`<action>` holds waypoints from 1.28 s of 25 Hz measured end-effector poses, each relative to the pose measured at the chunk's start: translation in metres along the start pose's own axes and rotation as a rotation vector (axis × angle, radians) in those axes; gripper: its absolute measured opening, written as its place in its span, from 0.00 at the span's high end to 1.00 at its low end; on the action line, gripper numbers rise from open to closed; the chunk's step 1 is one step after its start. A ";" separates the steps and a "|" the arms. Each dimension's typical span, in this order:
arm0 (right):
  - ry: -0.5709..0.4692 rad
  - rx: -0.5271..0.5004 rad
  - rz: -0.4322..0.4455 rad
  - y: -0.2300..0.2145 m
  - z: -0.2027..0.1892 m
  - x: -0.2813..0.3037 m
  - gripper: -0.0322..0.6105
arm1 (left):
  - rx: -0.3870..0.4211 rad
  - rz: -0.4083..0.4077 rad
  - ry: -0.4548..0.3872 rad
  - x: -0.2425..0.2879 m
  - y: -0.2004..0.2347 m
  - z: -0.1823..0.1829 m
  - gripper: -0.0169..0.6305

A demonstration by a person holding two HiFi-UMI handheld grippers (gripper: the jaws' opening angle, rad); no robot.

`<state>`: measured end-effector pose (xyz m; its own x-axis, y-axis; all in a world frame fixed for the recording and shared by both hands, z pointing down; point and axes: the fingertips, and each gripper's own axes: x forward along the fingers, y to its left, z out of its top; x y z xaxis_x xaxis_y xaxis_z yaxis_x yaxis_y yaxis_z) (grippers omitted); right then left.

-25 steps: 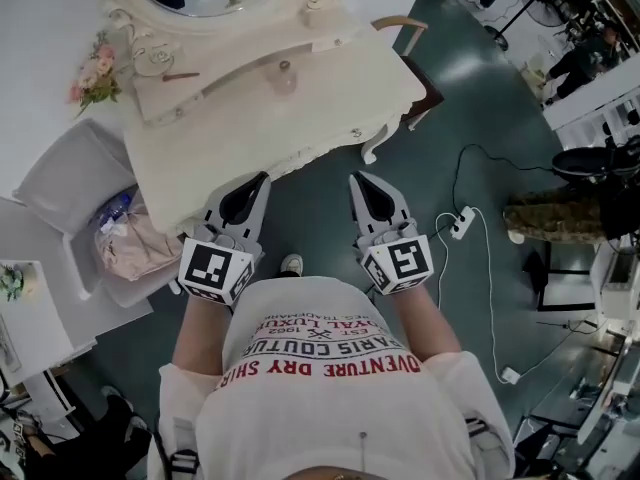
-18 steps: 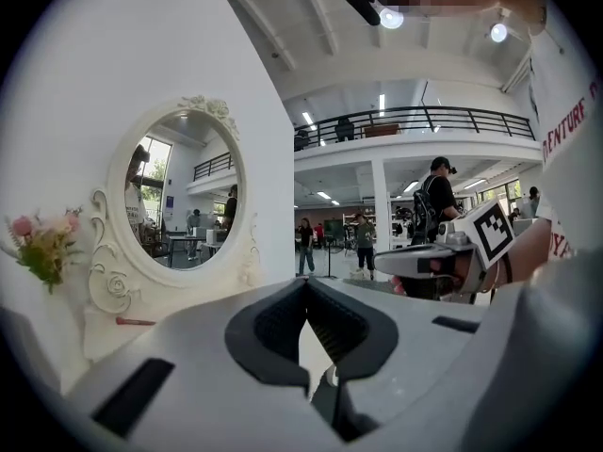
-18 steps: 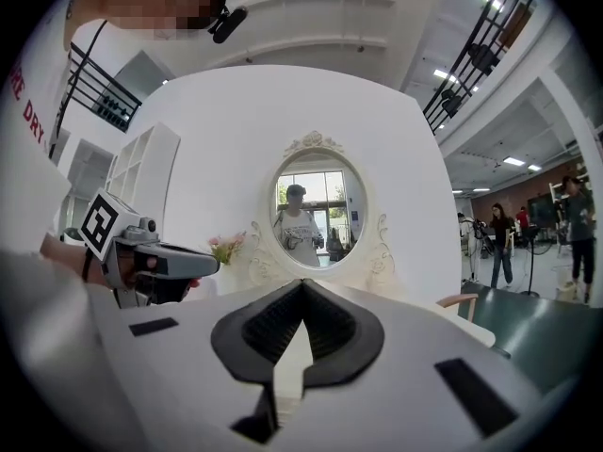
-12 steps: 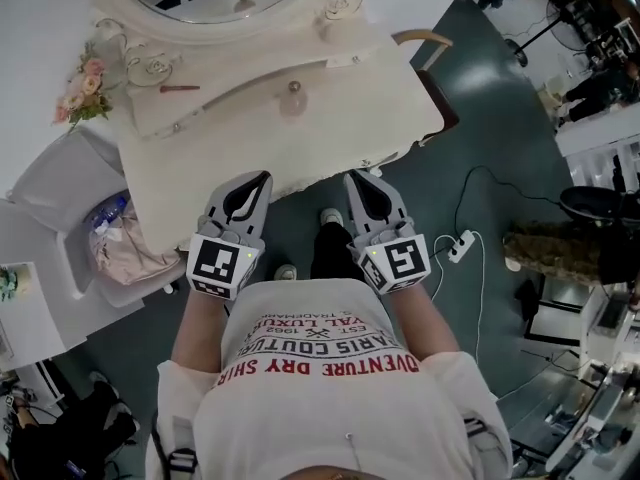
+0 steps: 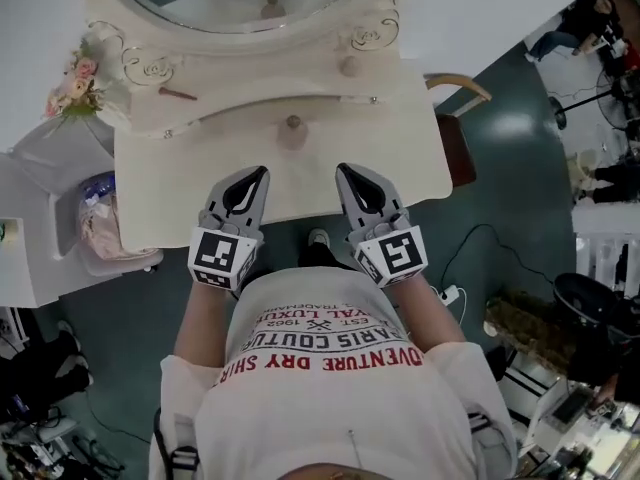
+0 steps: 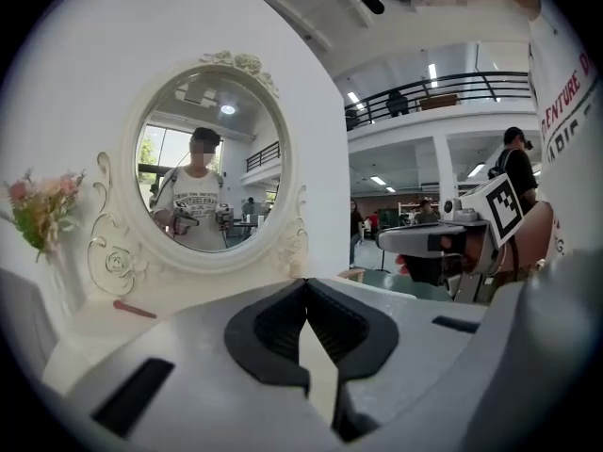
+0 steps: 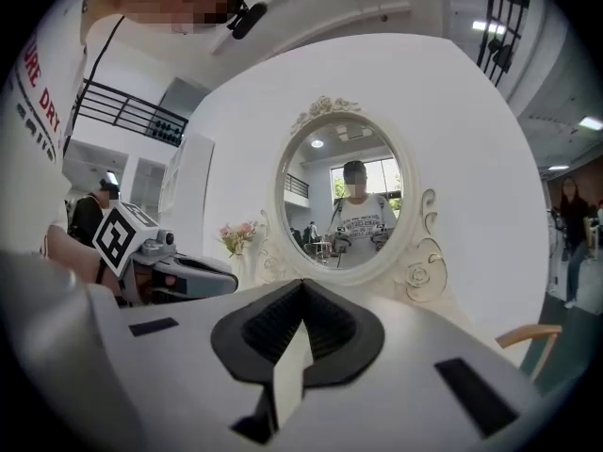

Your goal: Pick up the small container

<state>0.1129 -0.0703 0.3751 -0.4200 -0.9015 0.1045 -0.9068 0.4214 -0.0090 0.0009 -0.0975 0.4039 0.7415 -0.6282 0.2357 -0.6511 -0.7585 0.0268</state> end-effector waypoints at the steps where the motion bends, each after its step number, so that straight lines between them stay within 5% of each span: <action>1: -0.002 -0.004 0.021 -0.008 0.000 0.006 0.95 | -0.013 0.022 0.003 0.008 0.002 -0.003 0.96; 12: 0.029 0.038 0.192 -0.067 -0.036 0.060 0.95 | -0.033 0.158 0.012 0.089 0.019 -0.053 0.95; 23: 0.111 0.045 0.265 -0.097 -0.087 0.105 0.95 | -0.032 0.173 0.093 0.156 0.032 -0.100 0.66; 32: 0.112 0.049 0.264 -0.114 -0.099 0.133 0.95 | -0.066 0.151 0.035 0.190 0.047 -0.108 0.63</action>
<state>0.1639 -0.2286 0.4883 -0.6377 -0.7434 0.2016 -0.7684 0.6323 -0.0988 0.0939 -0.2334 0.5553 0.6288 -0.7270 0.2760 -0.7650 -0.6419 0.0521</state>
